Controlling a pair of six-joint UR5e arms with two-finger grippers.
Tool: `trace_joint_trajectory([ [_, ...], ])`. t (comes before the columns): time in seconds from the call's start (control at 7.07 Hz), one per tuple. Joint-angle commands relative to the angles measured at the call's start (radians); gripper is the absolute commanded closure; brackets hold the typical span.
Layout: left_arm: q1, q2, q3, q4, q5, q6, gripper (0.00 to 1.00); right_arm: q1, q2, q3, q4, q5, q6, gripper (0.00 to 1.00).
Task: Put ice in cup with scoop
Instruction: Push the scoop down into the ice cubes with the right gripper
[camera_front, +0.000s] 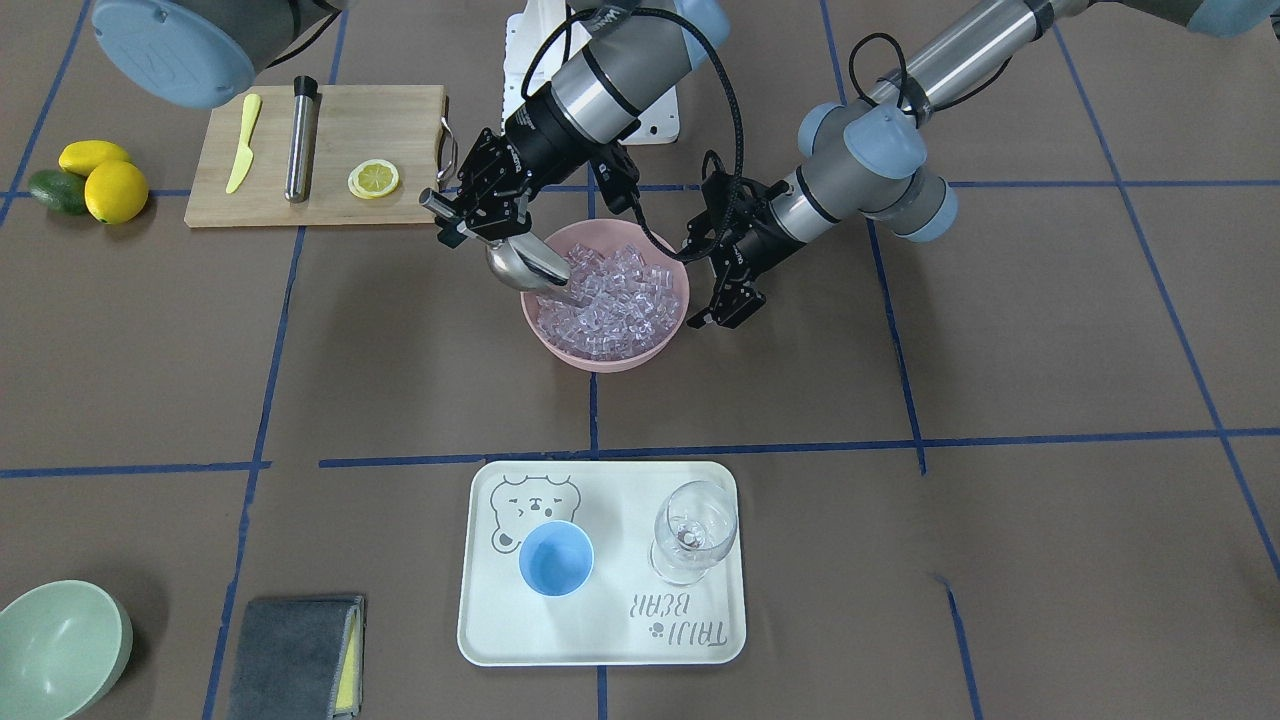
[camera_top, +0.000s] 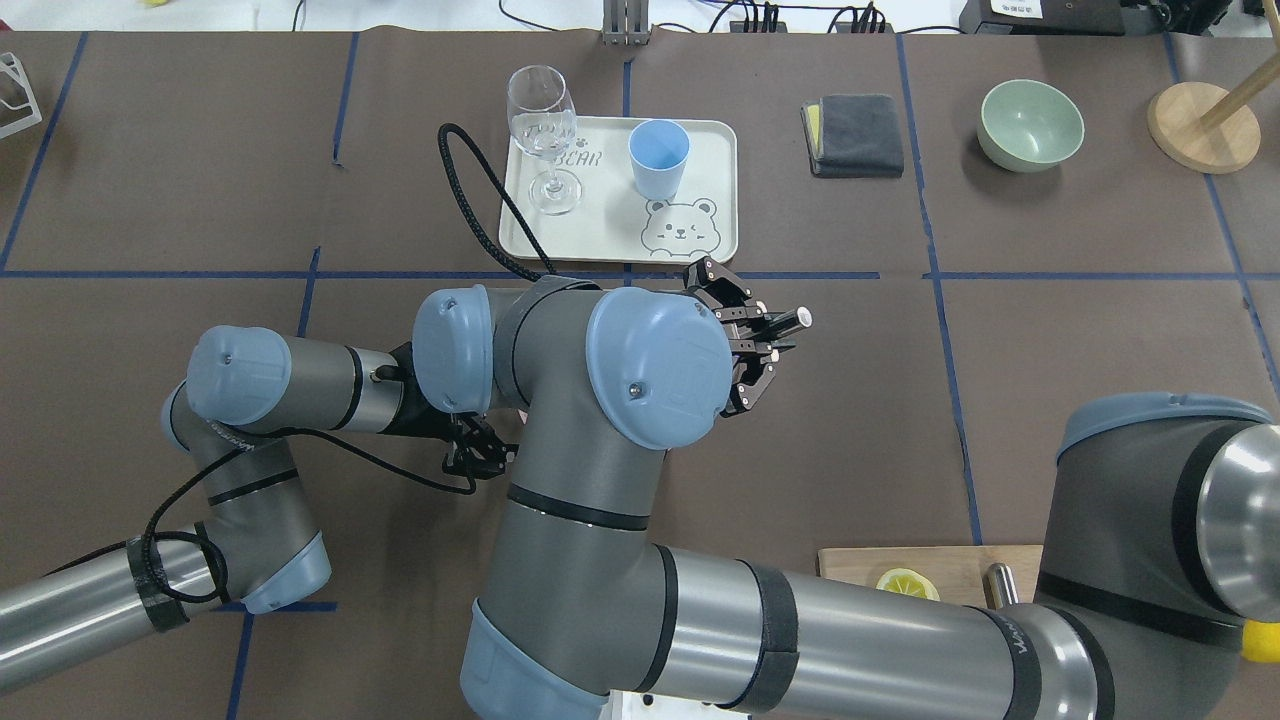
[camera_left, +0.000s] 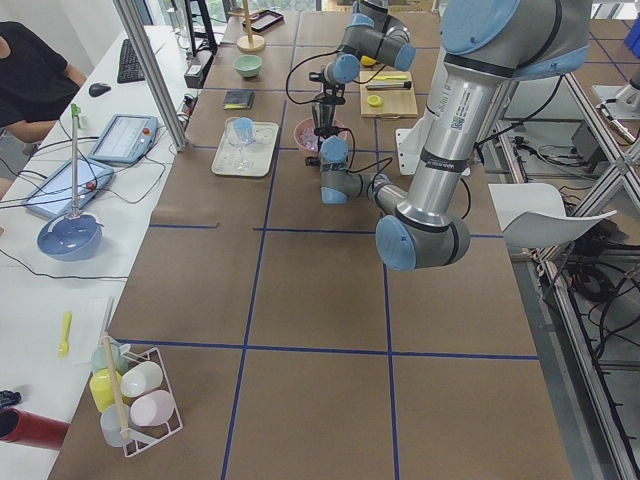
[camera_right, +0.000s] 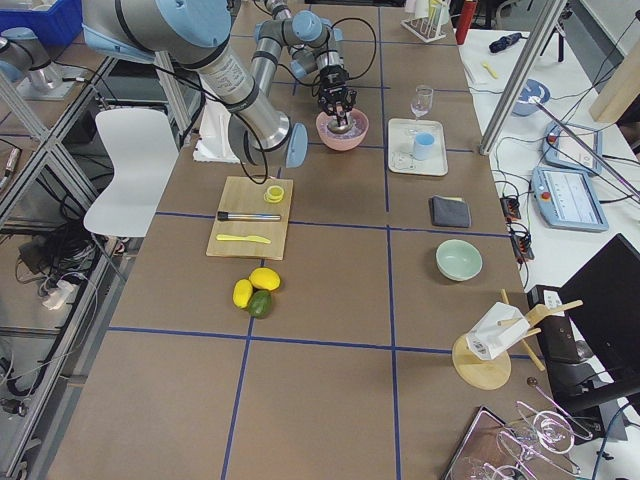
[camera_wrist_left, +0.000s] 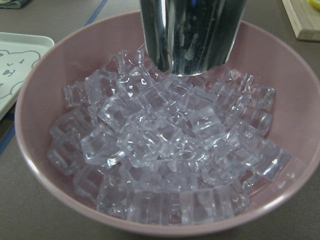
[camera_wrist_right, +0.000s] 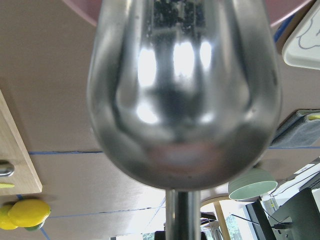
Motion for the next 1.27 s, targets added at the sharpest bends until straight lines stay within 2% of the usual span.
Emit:
trace_joint_trajectory([
  [0.0, 0.000, 0.000, 0.000, -0.001, 0.000, 0.001, 0.00, -0.001, -0.002, -0.041, 0.025, 0.000, 0.002, 1.00],
  [0.85, -0.001, 0.003, 0.002, -0.001, -0.002, 0.001, 0.00, -0.009, 0.007, -0.075, 0.082, 0.005, 0.002, 1.00],
  [1.13, -0.001, 0.005, 0.002, -0.001, -0.002, 0.001, 0.00, -0.015, 0.024, -0.139, 0.113, 0.006, 0.002, 1.00],
])
